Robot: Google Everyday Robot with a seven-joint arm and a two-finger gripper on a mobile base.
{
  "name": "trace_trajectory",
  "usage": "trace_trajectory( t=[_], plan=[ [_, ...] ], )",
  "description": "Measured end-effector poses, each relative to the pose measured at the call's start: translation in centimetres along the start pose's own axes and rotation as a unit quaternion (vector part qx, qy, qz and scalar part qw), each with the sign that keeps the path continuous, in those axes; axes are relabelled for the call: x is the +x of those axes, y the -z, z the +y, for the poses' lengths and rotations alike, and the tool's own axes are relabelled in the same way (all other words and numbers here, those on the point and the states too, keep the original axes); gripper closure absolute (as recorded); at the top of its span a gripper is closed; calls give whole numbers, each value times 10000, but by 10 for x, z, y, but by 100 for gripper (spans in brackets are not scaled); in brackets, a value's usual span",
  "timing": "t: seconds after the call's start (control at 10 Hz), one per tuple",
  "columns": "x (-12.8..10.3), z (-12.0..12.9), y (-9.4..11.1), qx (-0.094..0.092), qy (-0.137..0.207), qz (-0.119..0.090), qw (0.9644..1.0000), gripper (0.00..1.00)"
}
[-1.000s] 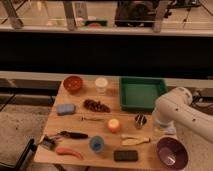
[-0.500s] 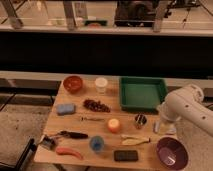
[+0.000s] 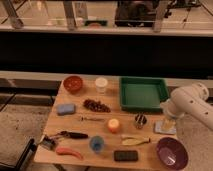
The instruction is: Place towel in tray
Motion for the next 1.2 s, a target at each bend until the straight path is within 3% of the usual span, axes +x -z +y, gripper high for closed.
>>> trace_trajectory(
  t=[0.5, 1.2],
  plan=[
    [27, -12, -23, 46, -55, 63, 10000, 20],
    [48, -5, -62, -46, -226, 13, 9997, 20]
  ],
)
